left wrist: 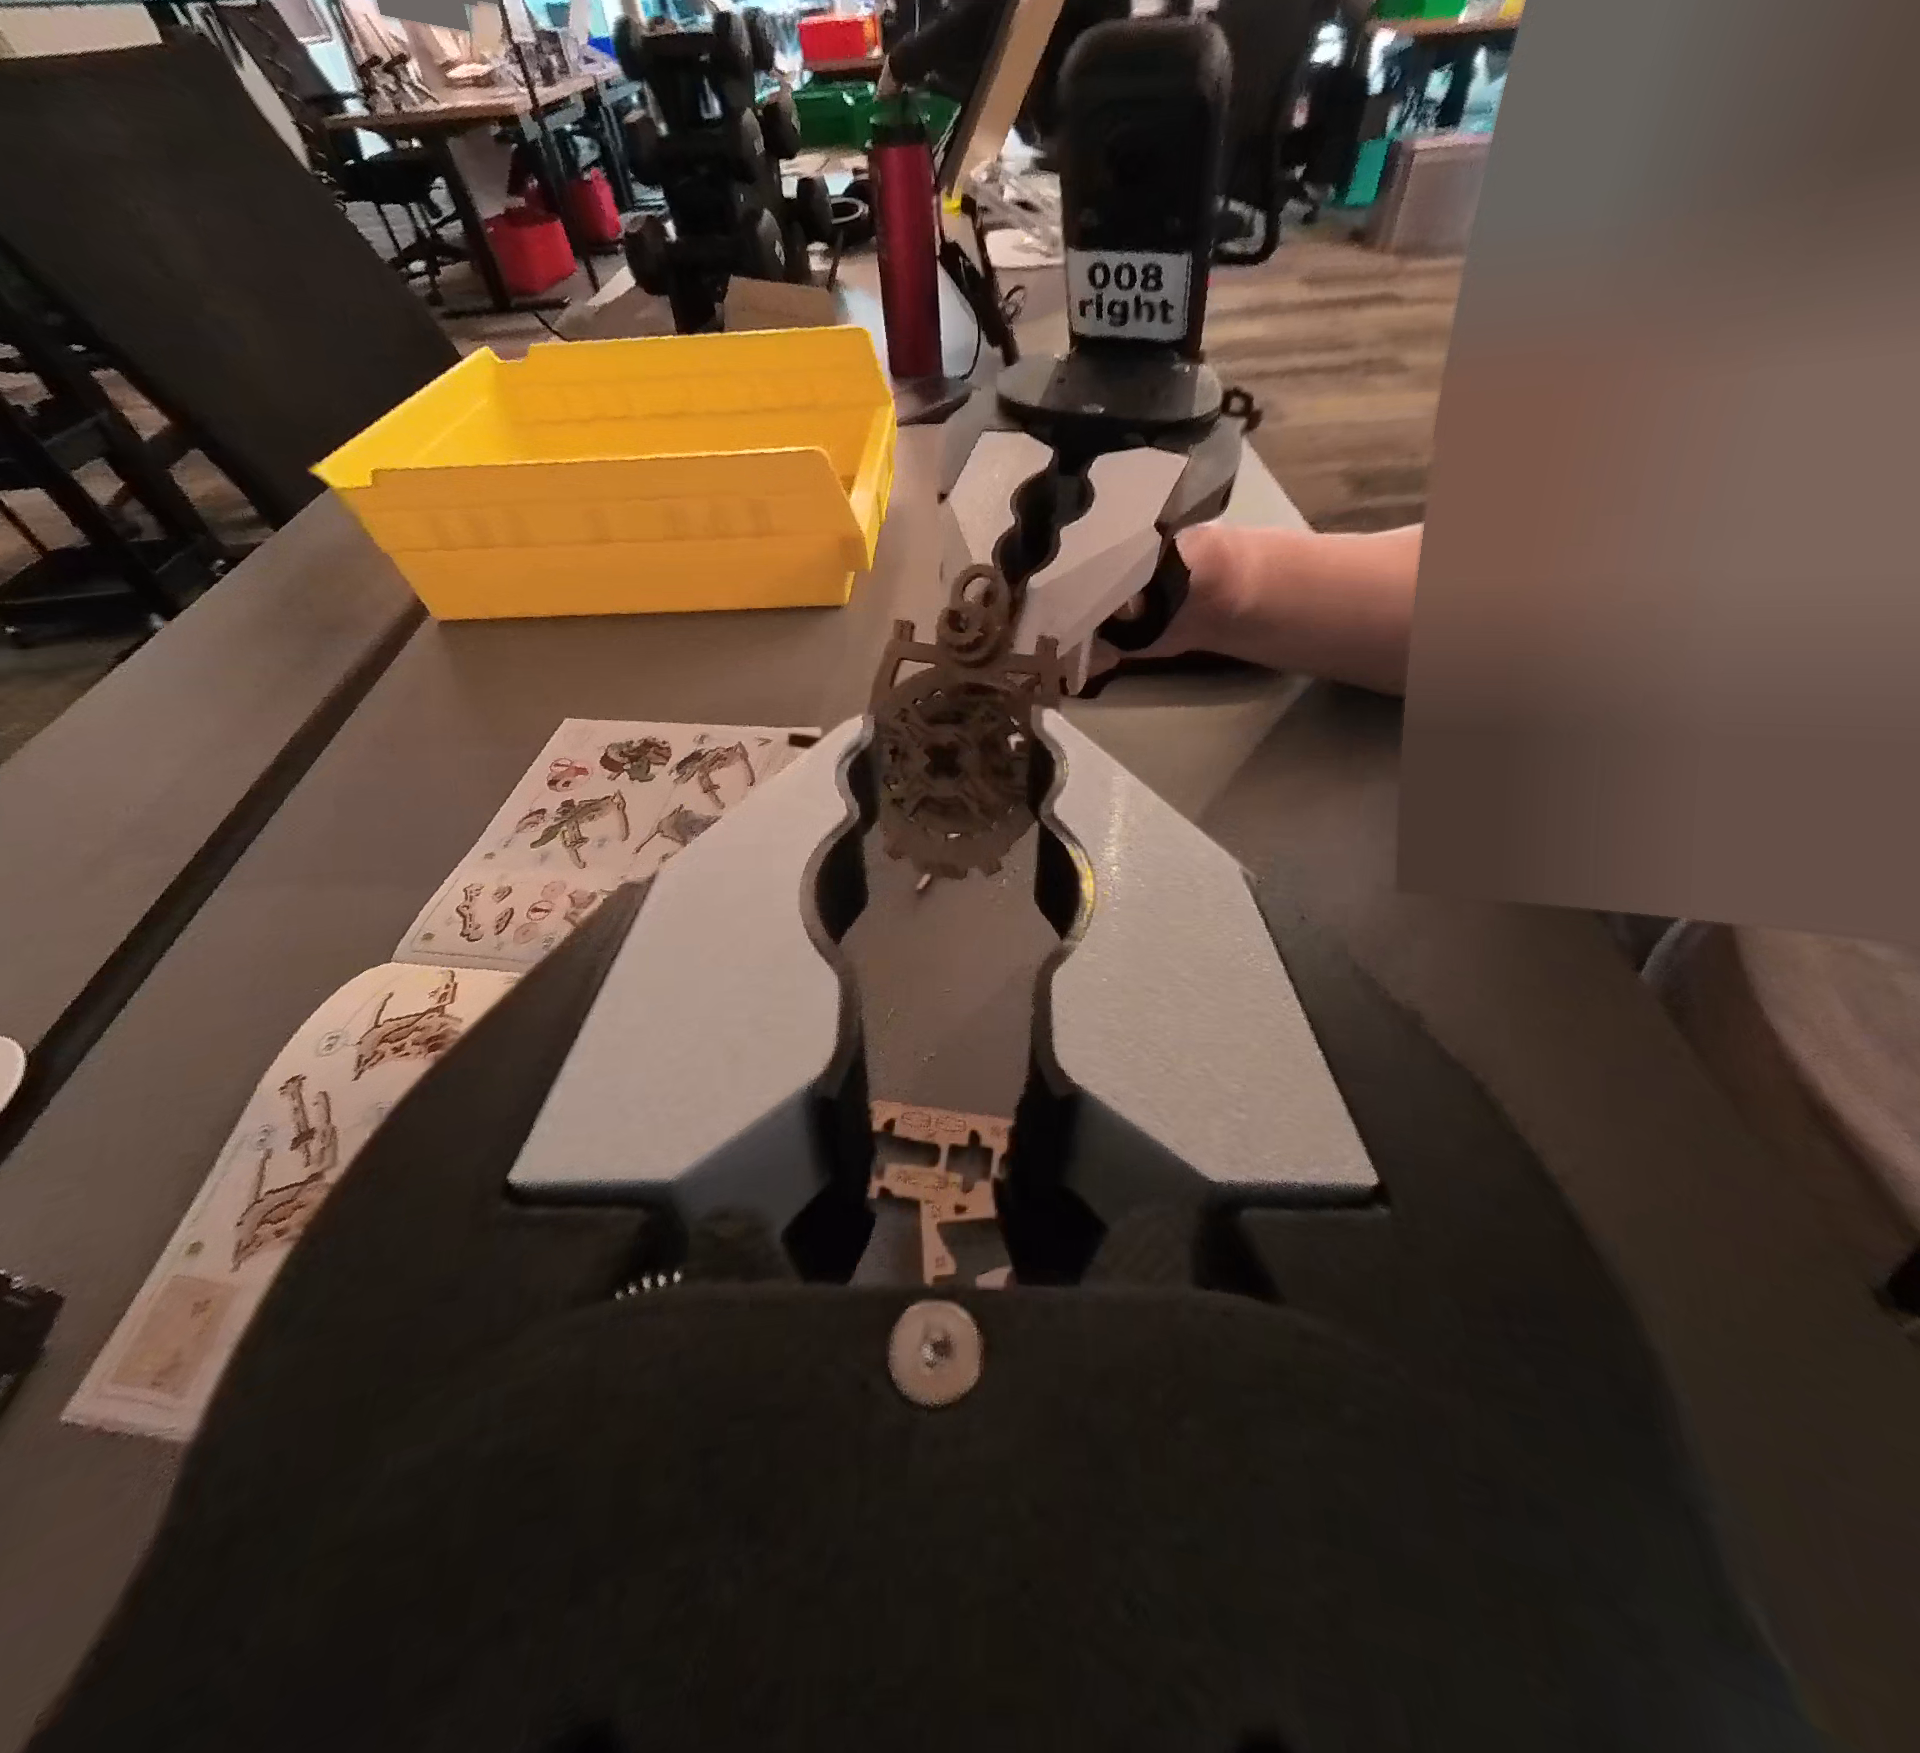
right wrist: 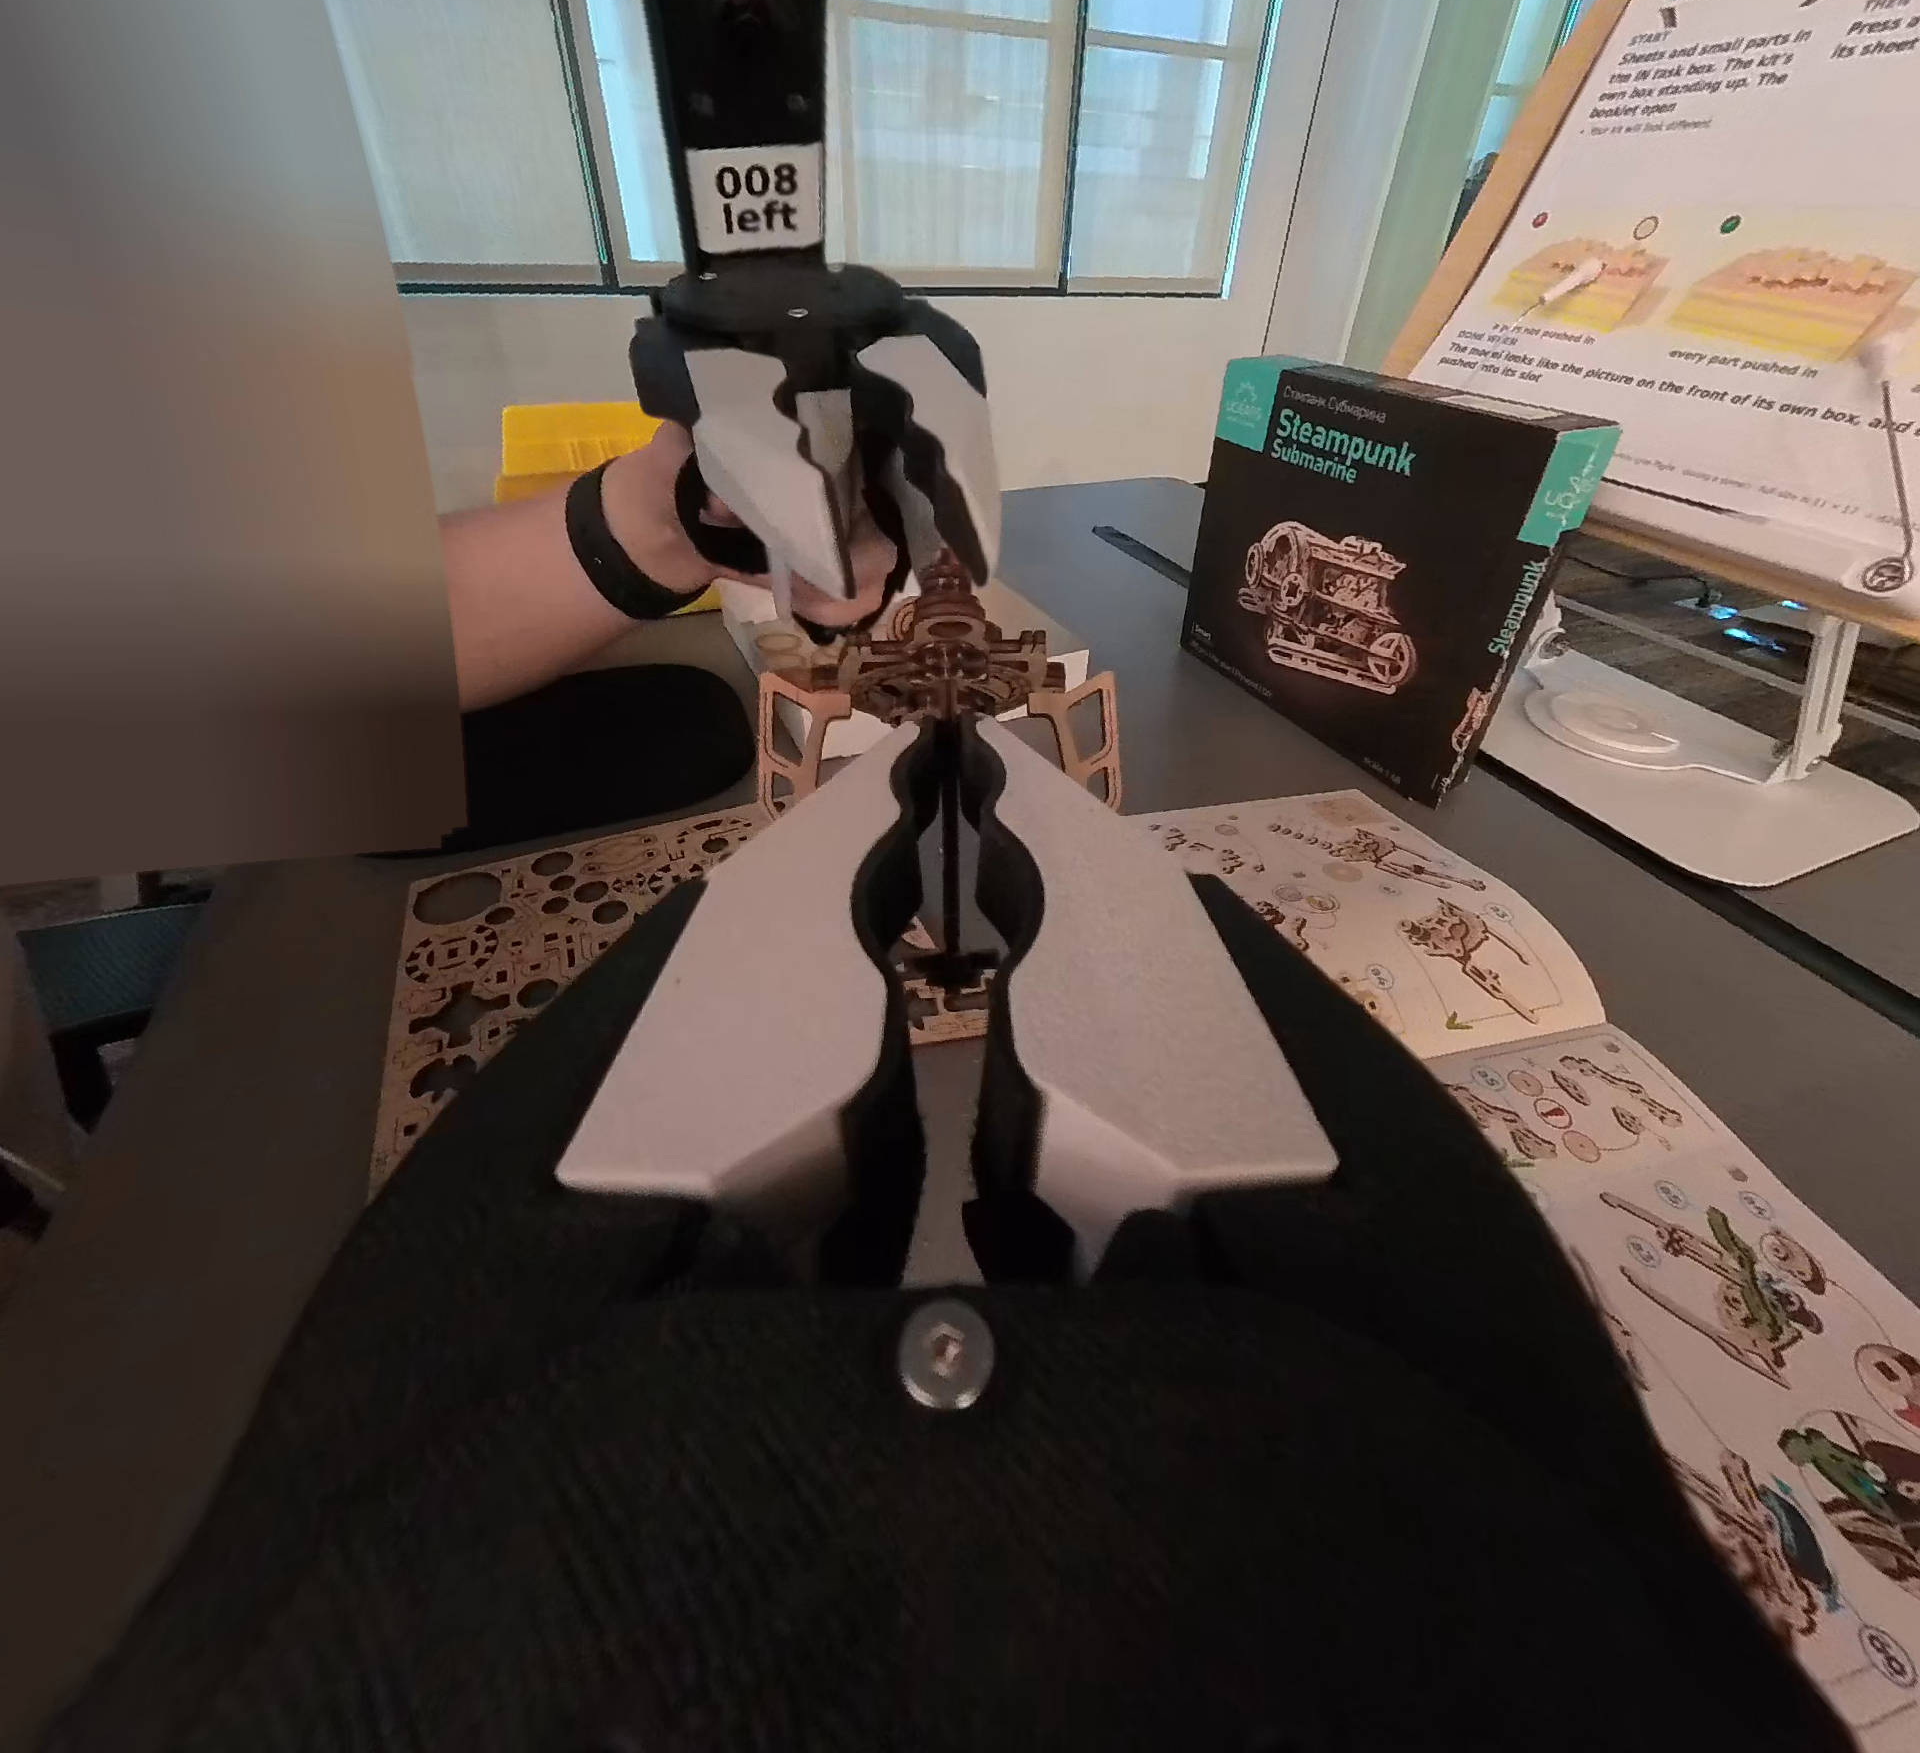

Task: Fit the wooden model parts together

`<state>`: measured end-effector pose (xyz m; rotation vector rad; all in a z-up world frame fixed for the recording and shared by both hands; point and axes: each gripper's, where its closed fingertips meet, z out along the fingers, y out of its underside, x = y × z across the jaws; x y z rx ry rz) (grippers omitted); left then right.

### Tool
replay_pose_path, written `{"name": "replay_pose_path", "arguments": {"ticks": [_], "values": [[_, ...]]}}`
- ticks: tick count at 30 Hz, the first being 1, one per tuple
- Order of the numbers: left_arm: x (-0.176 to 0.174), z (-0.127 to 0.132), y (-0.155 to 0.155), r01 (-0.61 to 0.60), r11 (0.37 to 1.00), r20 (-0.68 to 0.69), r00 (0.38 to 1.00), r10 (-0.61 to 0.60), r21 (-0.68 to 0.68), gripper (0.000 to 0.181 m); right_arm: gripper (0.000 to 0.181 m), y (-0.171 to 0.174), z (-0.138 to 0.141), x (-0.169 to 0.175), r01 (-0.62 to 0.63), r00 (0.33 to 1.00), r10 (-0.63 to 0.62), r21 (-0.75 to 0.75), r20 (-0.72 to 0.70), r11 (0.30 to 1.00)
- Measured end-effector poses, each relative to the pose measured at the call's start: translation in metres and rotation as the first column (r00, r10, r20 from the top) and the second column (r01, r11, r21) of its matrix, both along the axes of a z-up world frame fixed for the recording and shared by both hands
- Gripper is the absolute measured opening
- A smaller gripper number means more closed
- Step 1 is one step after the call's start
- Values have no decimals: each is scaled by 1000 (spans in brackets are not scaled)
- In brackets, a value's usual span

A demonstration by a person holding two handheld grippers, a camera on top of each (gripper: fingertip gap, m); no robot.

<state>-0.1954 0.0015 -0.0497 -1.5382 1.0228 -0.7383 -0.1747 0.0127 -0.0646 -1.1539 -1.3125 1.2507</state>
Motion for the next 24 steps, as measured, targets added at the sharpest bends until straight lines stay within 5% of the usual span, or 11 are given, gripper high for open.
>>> {"name": "replay_pose_path", "arguments": {"ticks": [24], "values": [[12,-17,-6,16,996,-156,988,-2,86,12,1,-7,-10,-5,6,998,-13,118,60,993]]}}
